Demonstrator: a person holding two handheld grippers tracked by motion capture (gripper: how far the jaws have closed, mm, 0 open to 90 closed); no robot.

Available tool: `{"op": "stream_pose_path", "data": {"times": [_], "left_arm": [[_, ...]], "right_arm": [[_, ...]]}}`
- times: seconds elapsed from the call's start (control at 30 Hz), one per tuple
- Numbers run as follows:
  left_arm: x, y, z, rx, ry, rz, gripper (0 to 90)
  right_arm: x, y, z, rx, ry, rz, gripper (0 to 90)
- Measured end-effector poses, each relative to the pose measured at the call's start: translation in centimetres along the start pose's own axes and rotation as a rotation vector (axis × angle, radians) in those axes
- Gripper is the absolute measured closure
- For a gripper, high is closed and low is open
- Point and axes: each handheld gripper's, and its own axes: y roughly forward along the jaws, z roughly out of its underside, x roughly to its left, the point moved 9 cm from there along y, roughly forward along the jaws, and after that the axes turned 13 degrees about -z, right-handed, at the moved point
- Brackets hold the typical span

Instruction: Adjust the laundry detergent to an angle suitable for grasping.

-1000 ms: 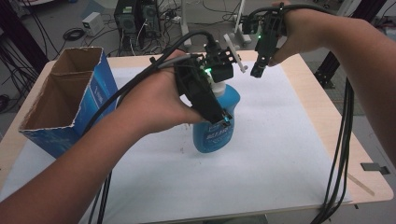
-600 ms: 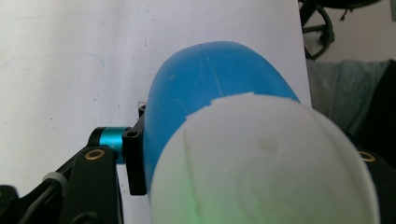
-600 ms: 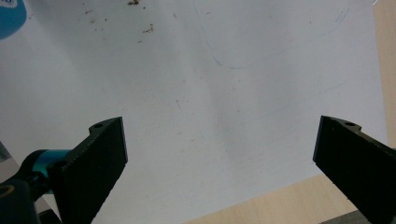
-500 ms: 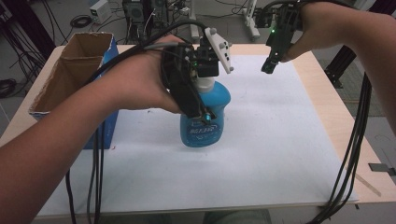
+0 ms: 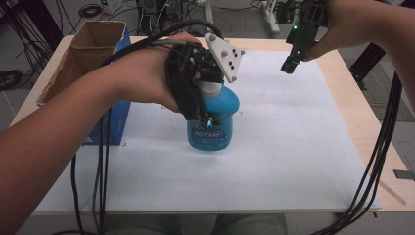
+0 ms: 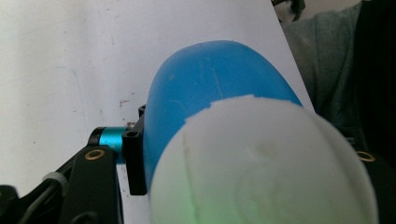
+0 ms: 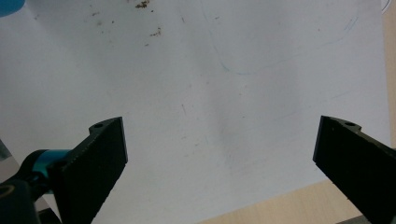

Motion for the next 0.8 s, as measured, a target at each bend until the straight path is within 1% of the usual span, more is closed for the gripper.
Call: {"op": "stream_pose_path", "data": {"times": [0.1,0.2,0.23,0.33,0.4,0.43,0.53,0.67,0.8], "left_arm": [[-0.2,0.3,0.3,0.000,0.036,0.020,37.8],[-0.4,0.5,0.5,0.000,0.045,0.028,37.8],[-0.5,0.6,0.6,-0.008,0.048,0.034,37.8],[-0.6,0.9,1.0,-0.019,0.054,0.044,37.8],[-0.8,1.0,1.2,-0.025,0.064,0.046,37.8],[-0.9,1.1,1.3,-0.030,0.077,0.048,37.8],[-0.9,1.2,1.5,-0.031,0.081,0.055,37.8],[-1.2,1.4,2.0,-0.029,0.081,0.066,37.8],[-1.3,1.5,2.4,-0.031,0.076,0.063,37.8]], "right_arm": [[0.0,0.0,0.0,0.000,-0.001,0.000,2.0],[0.0,0.1,0.1,0.002,-0.008,0.001,2.0],[0.1,0.1,0.1,-0.003,0.001,-0.002,2.0],[0.0,0.3,0.2,-0.002,-0.006,-0.002,2.0],[0.1,0.4,0.2,-0.003,0.002,-0.003,2.0],[0.0,0.4,0.2,-0.004,-0.004,-0.005,2.0],[0.1,0.4,0.2,0.000,0.004,-0.005,2.0],[0.0,0.5,0.3,-0.002,0.000,-0.007,2.0],[0.0,0.6,0.3,-0.003,0.002,-0.007,2.0]]}}
